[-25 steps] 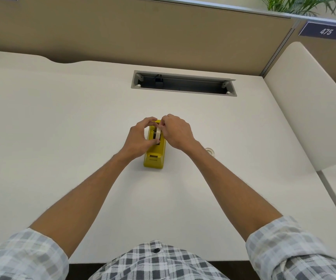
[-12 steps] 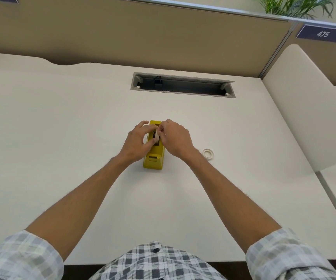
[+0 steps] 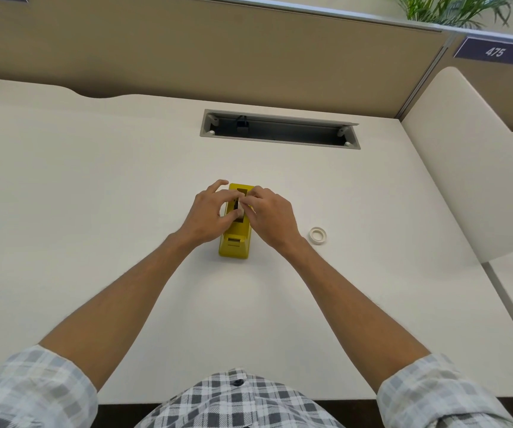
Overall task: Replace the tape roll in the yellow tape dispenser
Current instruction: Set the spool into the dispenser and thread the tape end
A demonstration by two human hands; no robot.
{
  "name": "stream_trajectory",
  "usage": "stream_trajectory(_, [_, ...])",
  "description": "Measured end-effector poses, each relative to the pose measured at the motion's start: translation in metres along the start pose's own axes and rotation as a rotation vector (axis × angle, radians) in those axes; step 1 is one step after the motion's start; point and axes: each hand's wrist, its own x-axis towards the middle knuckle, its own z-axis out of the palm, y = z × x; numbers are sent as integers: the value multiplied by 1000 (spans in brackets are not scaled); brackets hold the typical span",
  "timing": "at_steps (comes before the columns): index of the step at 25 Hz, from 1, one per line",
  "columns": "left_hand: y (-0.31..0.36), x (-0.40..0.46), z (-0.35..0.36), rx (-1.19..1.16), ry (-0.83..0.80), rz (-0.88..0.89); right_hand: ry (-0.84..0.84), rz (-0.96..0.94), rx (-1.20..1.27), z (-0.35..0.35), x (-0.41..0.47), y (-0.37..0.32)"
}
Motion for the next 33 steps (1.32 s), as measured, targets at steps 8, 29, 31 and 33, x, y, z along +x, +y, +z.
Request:
stream_trajectory(8, [3, -2, 0, -137, 58, -19, 106, -43, 30, 5, -12, 3])
stream_trajectory(29, [9, -3, 4, -207, 77, -133, -182, 103, 152, 2, 6, 5])
stream_trajectory(31, [11, -8, 6, -237, 89, -101, -172, 98, 135, 1, 10, 5])
stream_trajectory(33, [10, -12, 10, -223, 103, -94, -188, 106, 135, 0, 11, 5])
